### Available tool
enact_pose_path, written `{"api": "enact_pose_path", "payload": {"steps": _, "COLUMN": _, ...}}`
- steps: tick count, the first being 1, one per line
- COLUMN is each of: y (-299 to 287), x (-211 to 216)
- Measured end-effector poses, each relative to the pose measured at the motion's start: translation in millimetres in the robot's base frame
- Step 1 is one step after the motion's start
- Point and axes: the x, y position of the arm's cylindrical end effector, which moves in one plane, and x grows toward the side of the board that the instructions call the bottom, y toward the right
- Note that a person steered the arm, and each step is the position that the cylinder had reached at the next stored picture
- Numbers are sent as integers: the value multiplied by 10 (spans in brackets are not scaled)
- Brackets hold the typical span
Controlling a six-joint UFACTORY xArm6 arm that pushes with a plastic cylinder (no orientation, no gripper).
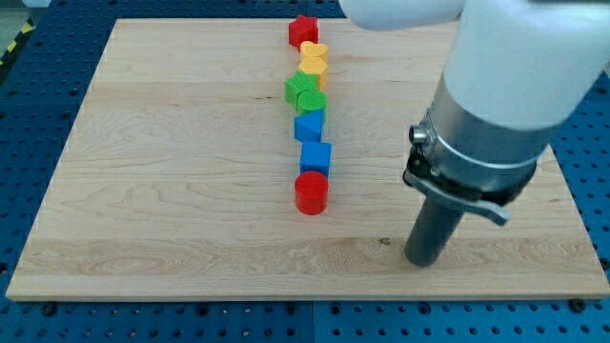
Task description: Slide the red circle up a bit
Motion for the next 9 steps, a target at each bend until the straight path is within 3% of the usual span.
{"api": "enact_pose_path", "payload": {"steps": 1, "y": 17, "x": -257}}
{"api": "enact_pose_path", "payload": {"steps": 9, "y": -204, "x": -247}}
